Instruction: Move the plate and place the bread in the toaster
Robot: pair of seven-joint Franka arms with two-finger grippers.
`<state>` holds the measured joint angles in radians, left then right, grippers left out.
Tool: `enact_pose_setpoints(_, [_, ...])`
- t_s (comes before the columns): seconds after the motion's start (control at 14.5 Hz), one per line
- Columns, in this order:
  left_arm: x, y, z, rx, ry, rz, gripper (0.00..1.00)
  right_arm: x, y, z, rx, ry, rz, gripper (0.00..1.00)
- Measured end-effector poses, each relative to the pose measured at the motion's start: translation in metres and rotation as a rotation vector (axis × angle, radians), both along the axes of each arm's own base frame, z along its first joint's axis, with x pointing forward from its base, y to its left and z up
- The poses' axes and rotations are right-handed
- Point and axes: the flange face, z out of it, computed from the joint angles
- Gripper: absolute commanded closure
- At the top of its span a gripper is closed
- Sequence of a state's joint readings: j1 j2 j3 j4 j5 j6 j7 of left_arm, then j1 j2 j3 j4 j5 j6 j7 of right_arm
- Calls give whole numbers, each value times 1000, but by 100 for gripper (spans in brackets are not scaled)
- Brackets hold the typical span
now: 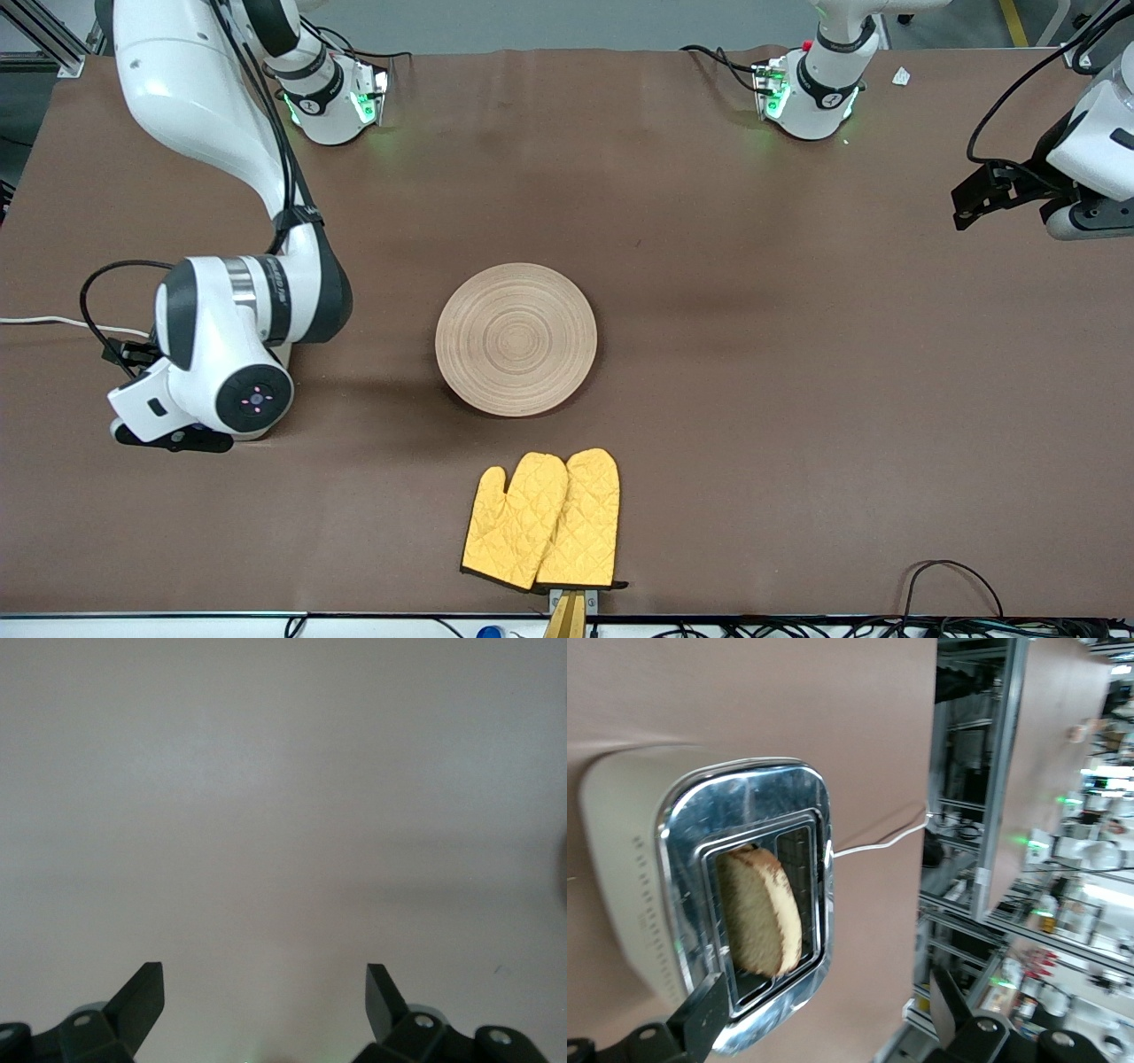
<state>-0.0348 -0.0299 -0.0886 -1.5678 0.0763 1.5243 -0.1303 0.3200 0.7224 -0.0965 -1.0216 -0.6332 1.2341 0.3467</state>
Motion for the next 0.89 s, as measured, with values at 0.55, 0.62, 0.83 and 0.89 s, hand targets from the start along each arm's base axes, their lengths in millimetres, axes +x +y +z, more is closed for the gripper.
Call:
enact_pose_setpoints(0.55, [0, 1, 1, 0, 0, -14, 0, -53, -53, 165, 472, -191, -142, 0])
enact_pose_setpoints(0.62, [0, 2, 1, 0, 0, -22, 0, -58, -68, 172, 510, -211, -158, 0])
enact_pose_setpoints(0.83, [1, 3, 1, -1, 2, -41, 0, -82, -101, 178, 624, -283, -183, 0])
enact_pose_setpoints(0.89, [1, 3, 1, -1, 2, -43, 0, -93, -109, 176, 675, -304, -192, 0])
